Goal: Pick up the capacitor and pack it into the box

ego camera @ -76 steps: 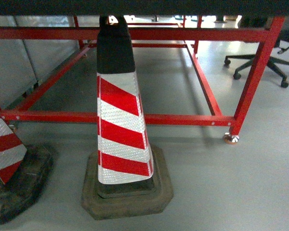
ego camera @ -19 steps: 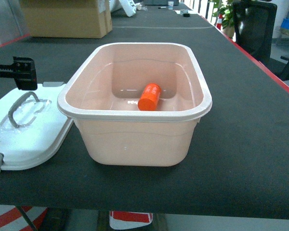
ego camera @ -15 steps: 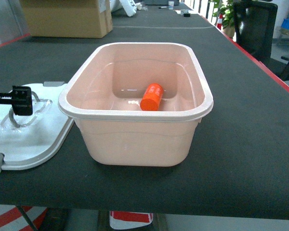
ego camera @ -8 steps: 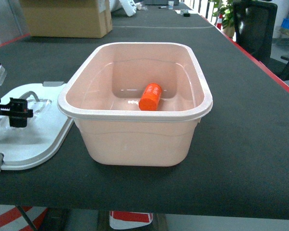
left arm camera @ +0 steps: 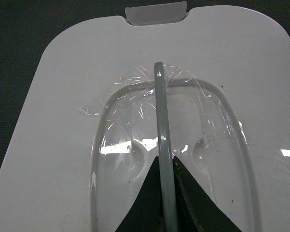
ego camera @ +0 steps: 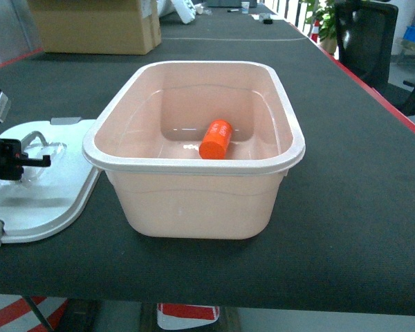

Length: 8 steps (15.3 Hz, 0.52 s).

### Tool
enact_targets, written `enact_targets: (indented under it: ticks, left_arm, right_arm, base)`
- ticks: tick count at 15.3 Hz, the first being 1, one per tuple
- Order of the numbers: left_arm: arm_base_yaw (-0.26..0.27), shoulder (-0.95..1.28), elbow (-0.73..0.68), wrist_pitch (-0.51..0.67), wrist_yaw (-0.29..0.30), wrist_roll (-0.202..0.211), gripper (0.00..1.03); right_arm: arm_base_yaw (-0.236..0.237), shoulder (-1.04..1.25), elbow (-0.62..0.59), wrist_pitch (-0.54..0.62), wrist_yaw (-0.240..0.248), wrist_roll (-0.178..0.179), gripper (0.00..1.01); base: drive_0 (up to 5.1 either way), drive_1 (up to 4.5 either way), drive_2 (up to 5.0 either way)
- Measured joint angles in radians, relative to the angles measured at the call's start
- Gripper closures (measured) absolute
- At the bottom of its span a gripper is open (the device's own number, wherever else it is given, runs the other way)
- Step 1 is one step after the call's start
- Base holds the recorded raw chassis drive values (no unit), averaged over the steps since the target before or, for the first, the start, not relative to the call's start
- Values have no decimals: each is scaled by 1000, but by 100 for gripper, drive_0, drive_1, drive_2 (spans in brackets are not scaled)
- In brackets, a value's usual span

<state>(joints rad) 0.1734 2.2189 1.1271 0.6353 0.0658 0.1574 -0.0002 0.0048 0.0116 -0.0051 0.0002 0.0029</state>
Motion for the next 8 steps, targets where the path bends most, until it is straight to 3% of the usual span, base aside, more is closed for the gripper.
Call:
enact_targets:
  ticks: [4, 6, 8]
  left_arm:
    - [7, -82, -10, -40, -29, -26, 101]
    - [6, -226, 10, -114, -48, -28, 101]
    - [-17, -331, 72, -200, -85, -55, 101]
  right_arm:
    - [0, 0, 0, 0, 0, 0, 3]
    - [0, 0, 0, 0, 0, 0, 3]
    - [0, 0, 0, 0, 0, 0, 3]
  base:
    - [0, 0, 0]
    - [0, 0, 0]
    - [0, 0, 0]
